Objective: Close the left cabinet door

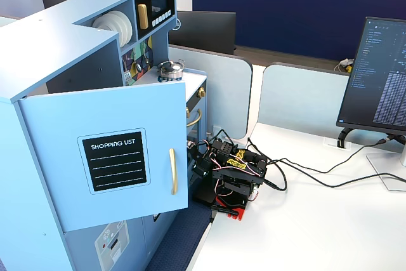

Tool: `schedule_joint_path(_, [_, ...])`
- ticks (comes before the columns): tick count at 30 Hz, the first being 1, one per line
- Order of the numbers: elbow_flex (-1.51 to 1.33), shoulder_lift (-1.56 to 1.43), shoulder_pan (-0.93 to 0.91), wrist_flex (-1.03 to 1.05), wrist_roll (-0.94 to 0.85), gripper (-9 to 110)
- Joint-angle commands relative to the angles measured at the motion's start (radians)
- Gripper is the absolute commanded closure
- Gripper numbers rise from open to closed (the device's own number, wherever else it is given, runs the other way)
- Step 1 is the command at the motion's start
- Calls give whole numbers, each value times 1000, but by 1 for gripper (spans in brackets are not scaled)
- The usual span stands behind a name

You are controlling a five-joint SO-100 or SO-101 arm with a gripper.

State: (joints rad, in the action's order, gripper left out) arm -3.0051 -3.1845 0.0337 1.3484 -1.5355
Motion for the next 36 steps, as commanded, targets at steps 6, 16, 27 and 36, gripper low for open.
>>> schedule_joint_path(6, [8, 6, -32, 184, -6, 101])
schedule_joint_path(16, [9, 8, 38, 169, -2, 101])
schedule_joint_path(27, [296, 259, 1039, -529, 229, 102])
schedule_joint_path(36, [466, 476, 1568, -1026, 12, 102])
